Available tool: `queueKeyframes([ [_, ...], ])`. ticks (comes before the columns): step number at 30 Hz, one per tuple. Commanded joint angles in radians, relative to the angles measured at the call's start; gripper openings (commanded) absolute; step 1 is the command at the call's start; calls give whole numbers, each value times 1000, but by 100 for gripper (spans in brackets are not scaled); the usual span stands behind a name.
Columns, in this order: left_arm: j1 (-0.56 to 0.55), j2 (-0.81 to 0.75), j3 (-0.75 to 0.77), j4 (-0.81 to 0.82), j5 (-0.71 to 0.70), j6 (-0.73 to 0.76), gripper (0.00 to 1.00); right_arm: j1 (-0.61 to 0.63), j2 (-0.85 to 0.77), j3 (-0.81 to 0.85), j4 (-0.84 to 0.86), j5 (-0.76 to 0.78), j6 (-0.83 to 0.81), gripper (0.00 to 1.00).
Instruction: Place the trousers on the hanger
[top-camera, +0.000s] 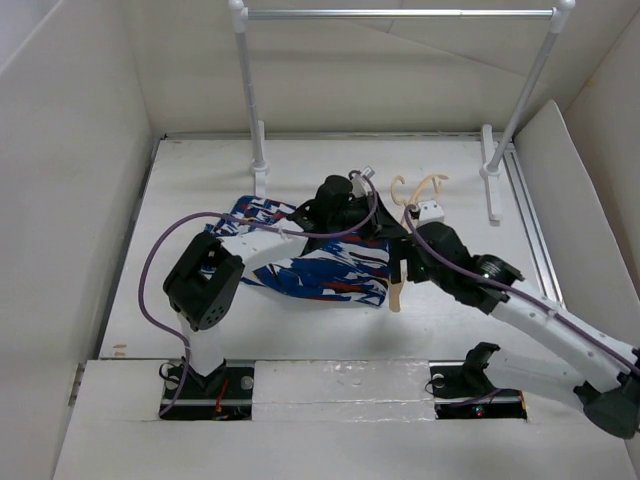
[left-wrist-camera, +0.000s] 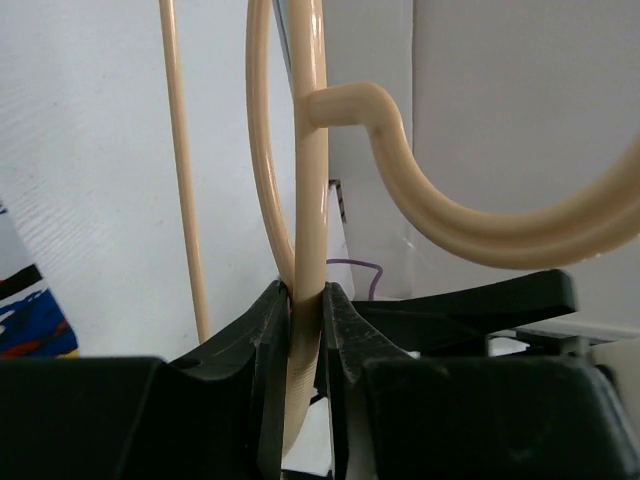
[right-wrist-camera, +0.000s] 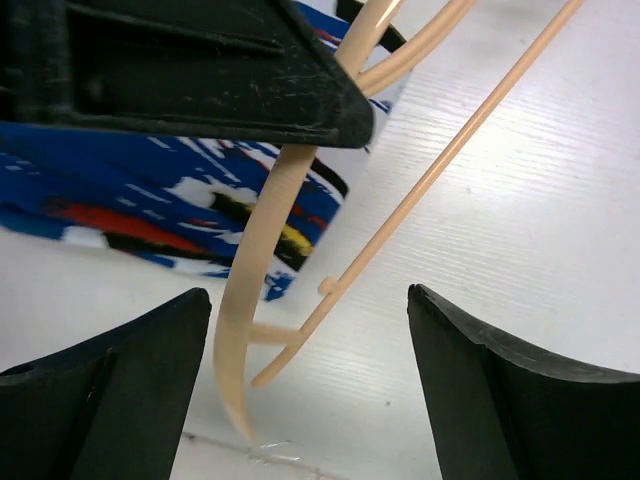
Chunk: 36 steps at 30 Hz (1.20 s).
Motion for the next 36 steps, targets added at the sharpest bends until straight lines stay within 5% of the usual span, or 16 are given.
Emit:
queueKeyframes([
  [1,10,-70,-91,144,15,-10,0,-38,-96,18,6,-143,-20,84],
  [2,10,-76,-111,185,19,-15,0,-55,-111,12,32,-200,-45,83],
  [3,10,-75,-153,200,16,-12,0,-98,-134,-18,93,-270,-60,65],
  [4,10,-75,-153,200,16,-12,0,-98,-134,-19,94,-271,-60,65],
  [5,10,-73,-165,206,12,-9,0,-115,-134,-31,121,-301,-69,53],
  [6,10,-73,-196,215,7,-8,0,-132,-120,-52,150,-330,-75,40],
  [7,10,-74,-214,227,4,-7,0,-161,-108,-60,196,-369,-76,7],
  [8,10,-73,-228,241,-3,-9,0,-172,-91,-65,221,-383,-79,0],
  [15,10,-30,-358,344,-48,-17,0,-244,148,-68,369,-387,-88,0],
  [18,10,-21,-385,359,-89,-15,0,-244,228,-97,431,-412,-53,18],
  [19,10,-24,-398,358,-112,-8,0,-255,249,-120,469,-407,-4,30],
  [22,10,-27,-415,352,-138,-3,0,-255,271,-181,550,-407,39,41],
  [30,10,-12,-466,350,-157,-1,0,-264,381,-247,650,-372,90,53],
  [36,10,-5,-481,336,-168,9,0,-264,438,-275,707,-378,128,52],
])
